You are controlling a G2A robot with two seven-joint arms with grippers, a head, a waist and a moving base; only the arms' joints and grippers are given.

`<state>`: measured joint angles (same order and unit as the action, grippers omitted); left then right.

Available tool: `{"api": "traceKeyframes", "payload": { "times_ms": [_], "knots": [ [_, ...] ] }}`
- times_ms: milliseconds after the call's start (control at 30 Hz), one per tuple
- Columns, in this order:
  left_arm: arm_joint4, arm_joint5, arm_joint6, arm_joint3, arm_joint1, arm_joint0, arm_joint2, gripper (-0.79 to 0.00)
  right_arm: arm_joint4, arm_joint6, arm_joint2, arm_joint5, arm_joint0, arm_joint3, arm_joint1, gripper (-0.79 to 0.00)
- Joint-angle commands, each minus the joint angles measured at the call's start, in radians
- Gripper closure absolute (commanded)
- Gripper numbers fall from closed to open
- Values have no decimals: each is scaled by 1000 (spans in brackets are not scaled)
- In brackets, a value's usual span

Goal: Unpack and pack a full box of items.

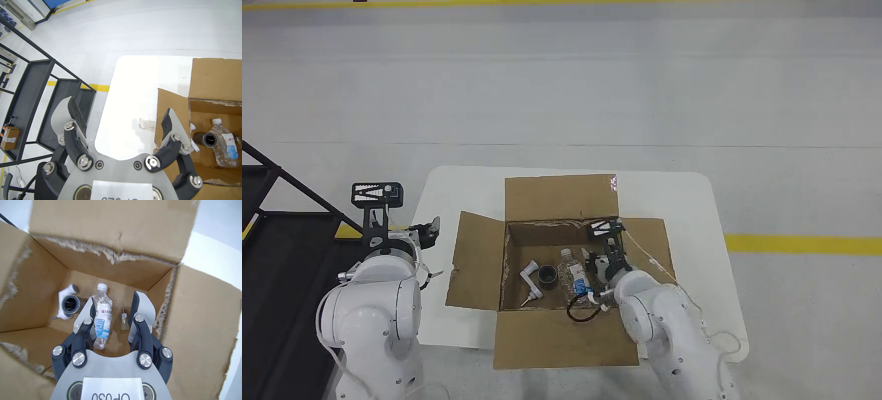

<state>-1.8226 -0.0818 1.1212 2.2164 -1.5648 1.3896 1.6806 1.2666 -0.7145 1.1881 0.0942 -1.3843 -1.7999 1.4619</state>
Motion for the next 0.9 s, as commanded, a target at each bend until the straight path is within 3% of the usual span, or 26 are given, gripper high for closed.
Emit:
{"api": "traceKeyframes", "payload": {
  "times_ms": [0, 200, 267, 433, 633, 867],
  "knots": [
    [0, 0, 0, 0, 0, 0, 0, -785, -239, 17, 117, -55, -51, -63, -7, -582],
    [0, 0, 0, 0, 0, 0, 0, -785, -666, 29, 407, -250, -168, -70, -33, -471],
    [0, 0, 0, 0, 0, 0, 0, -785, -757, 22, 490, -291, -200, -49, -41, -406],
    [0, 0, 0, 0, 0, 0, 0, -785, -907, 0, 645, -386, -277, -1, -61, -369],
    [0, 0, 0, 0, 0, 0, 0, -785, -962, -5, 713, -432, -340, 69, -75, -376],
    [0, 0, 0, 0, 0, 0, 0, -785, -933, 5, 646, -452, -327, 152, -81, -354]
  ]
}}
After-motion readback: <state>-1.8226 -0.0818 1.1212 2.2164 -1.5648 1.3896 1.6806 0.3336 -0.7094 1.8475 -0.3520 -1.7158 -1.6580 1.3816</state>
